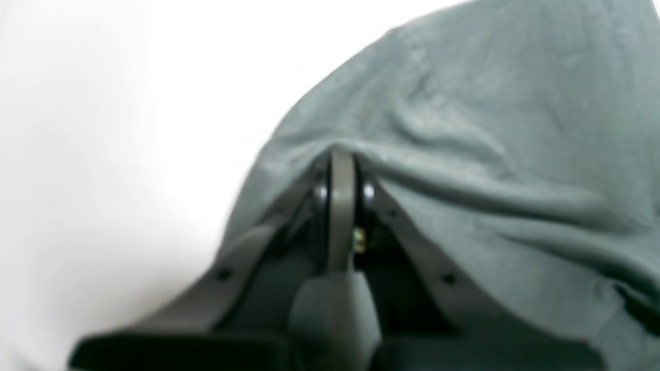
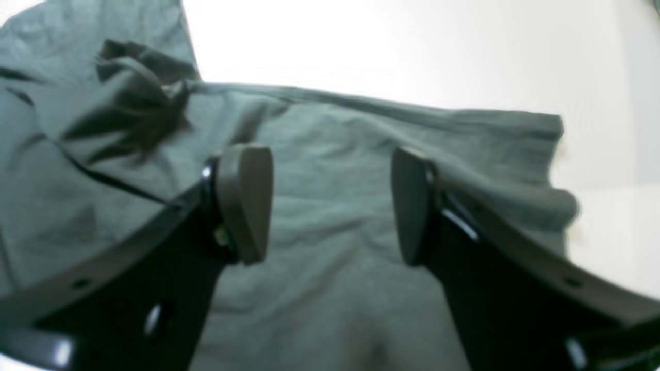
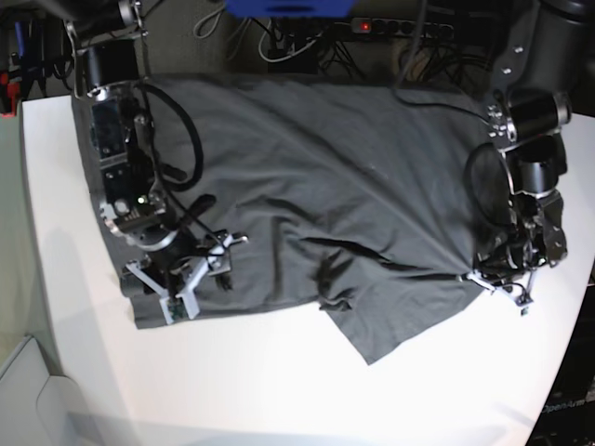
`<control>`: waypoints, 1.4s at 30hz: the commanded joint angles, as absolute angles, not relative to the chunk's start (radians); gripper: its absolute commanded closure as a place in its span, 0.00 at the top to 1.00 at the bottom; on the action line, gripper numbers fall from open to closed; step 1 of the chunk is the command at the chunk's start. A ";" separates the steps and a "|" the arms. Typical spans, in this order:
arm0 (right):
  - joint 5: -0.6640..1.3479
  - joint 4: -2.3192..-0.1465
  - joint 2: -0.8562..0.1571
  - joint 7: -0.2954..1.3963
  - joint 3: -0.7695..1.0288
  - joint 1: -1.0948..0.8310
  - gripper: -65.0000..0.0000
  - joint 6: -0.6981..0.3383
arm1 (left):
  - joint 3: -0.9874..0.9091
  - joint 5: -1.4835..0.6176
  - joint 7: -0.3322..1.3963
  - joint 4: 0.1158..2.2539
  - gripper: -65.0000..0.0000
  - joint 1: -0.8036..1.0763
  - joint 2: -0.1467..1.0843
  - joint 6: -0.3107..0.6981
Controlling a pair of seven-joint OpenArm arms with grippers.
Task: Layout the t-shirt on the table in an organized manner, then fold the t-shirt properly
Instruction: 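Grasp the opposite hem corner with the left gripper, then pull both hem corners apart and lay the shirt flat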
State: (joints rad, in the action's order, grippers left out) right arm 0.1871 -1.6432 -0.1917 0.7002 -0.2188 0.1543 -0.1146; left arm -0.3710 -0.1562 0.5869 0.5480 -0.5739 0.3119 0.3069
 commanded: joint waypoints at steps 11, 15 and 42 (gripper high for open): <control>0.183 -1.659 -0.189 0.693 -0.219 0.154 0.57 -0.116 | -0.375 -0.137 0.613 0.565 0.01 -0.654 0.418 0.295; 0.188 -1.652 -0.182 0.704 -0.220 0.159 0.57 -0.166 | -0.377 -0.193 0.656 0.639 0.01 -0.631 0.433 0.295; 0.183 -0.990 -0.196 0.674 -0.220 0.524 0.39 -0.295 | -0.377 -0.117 0.578 0.710 0.01 -0.535 0.193 0.283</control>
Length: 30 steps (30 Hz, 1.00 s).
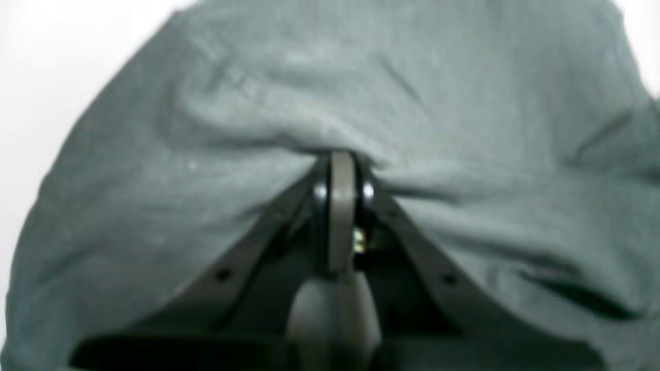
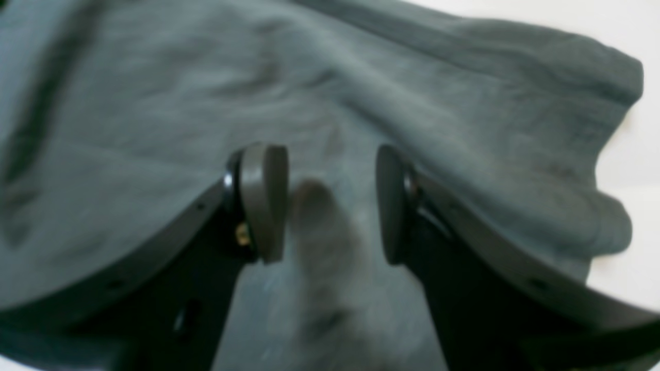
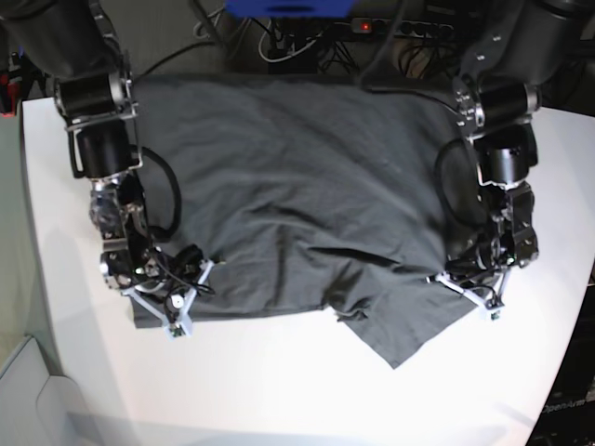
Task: Layout the t-shirt on the table in an organized manner, then fold the t-shirt properly
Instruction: 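Pull both hem corners apart and lay the shirt flat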
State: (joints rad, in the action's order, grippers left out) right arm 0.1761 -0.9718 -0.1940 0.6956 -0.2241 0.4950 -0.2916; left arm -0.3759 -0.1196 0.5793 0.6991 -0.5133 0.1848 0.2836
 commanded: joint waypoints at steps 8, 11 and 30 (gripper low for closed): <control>0.180 -0.754 -0.199 0.547 -0.222 0.608 0.20 -0.294 | -0.378 -0.122 0.461 0.573 0.01 -0.536 0.257 0.283; 0.180 -0.625 -0.203 0.495 -0.222 0.654 0.20 -0.294 | -0.394 -0.124 0.443 0.533 0.01 -0.536 0.278 0.283; 0.183 -0.443 -0.226 0.332 -0.220 0.809 0.20 -0.292 | -0.495 -0.124 0.530 0.788 0.01 -0.552 0.160 0.286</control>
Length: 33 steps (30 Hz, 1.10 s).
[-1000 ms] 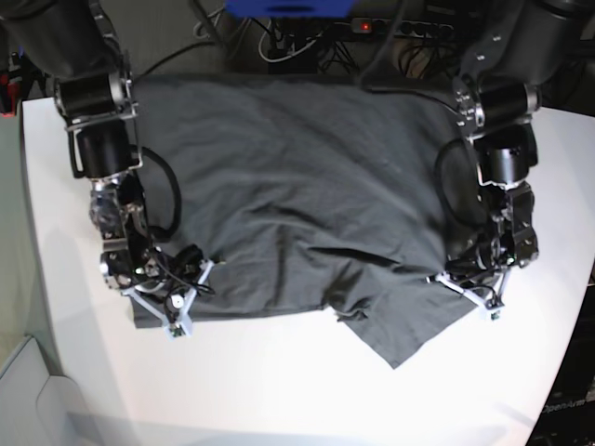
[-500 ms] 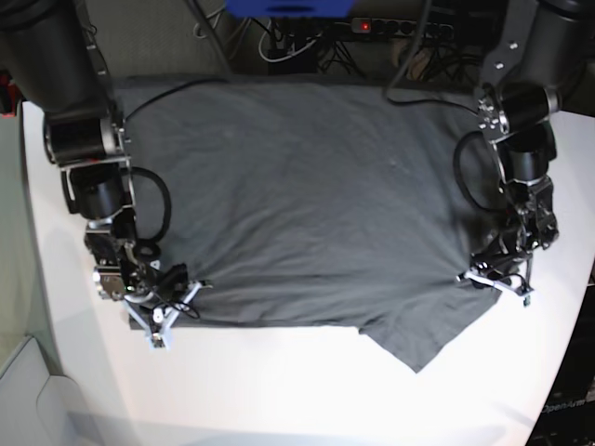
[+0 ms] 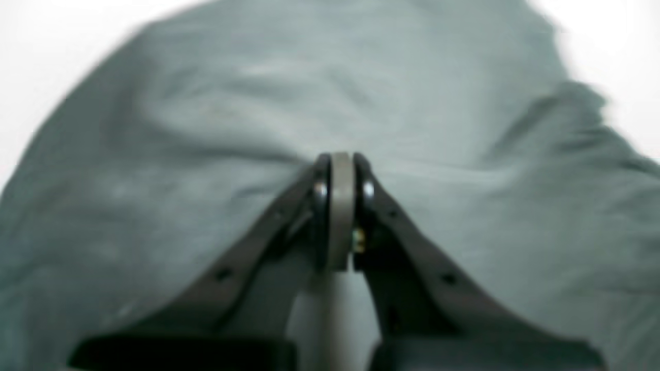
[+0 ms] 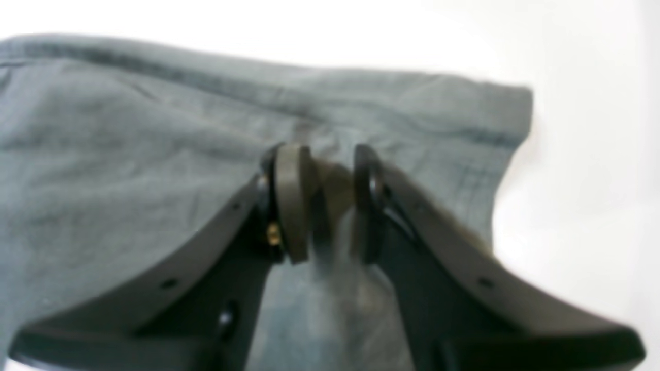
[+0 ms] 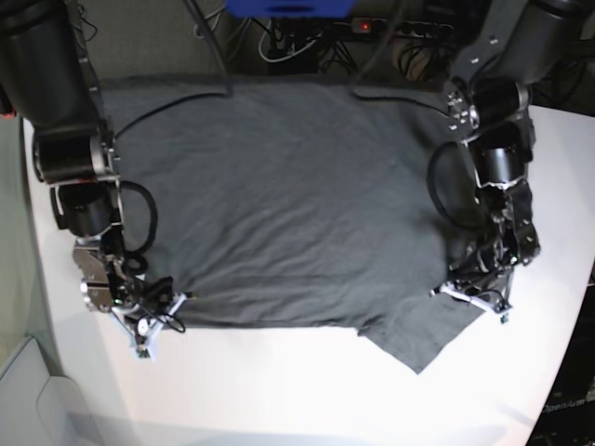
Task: Layout the t-shirt on the table in an organized manner, then fold the t-shirt properly
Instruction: 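Pull both hem corners apart and lay the shirt flat, then lift both hem corners and carry them toward the collar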
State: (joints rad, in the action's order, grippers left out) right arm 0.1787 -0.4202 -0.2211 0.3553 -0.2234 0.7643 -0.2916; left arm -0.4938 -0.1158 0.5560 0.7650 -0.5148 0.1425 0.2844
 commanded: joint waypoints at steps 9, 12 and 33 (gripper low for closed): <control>0.185 -0.794 -0.263 0.456 -0.214 0.697 0.20 -0.292 | -0.498 -0.124 0.951 1.276 0.01 -0.383 0.143 0.286; 0.183 -0.912 -0.271 0.484 -0.214 0.641 0.20 -0.292 | -0.498 -0.124 1.046 1.465 0.01 -0.259 0.127 0.286; 0.183 -1.471 -0.223 0.685 -0.119 0.268 0.00 -0.292 | -0.532 -0.108 1.122 1.572 0.01 0.054 0.079 0.285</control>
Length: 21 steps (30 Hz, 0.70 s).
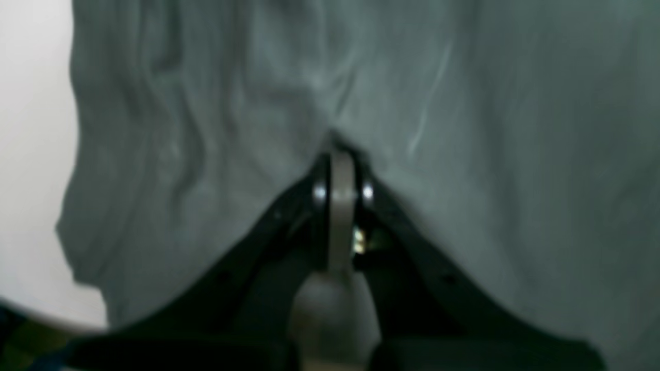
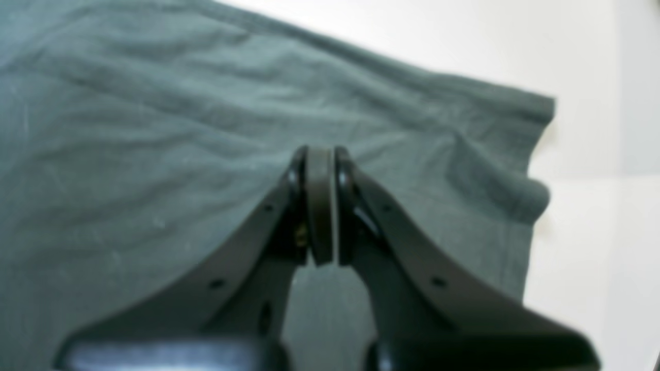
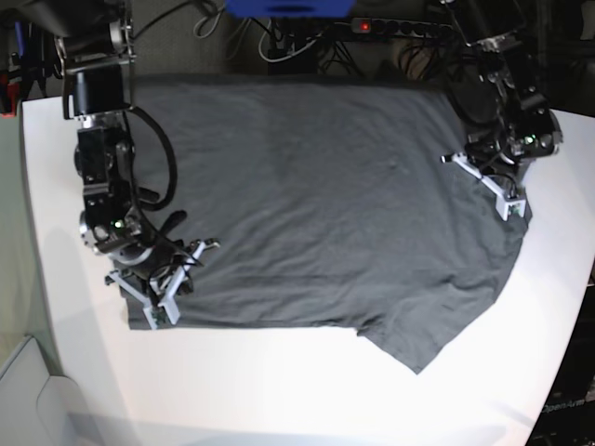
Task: Layout the t-shirt on the table in an organized manner, then fold the t-shirt properly
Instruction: 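Lift both hem corners and carry them toward the collar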
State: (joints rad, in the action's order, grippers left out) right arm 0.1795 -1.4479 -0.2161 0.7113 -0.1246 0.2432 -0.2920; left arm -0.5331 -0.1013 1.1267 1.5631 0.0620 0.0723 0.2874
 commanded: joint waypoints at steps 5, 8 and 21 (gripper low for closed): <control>0.183 -1.489 -0.245 0.705 -0.117 0.248 0.00 -0.292 | -0.532 -0.039 1.064 1.419 0.01 -0.008 0.077 0.285; 0.183 -1.512 -0.252 0.705 -0.117 0.231 0.00 -0.292 | -0.532 -0.005 0.995 1.319 0.01 -0.047 0.077 0.285; 0.182 -1.509 -0.283 0.705 -0.117 0.228 0.00 -0.292 | -0.530 0.182 0.826 0.872 0.01 -0.426 0.079 0.285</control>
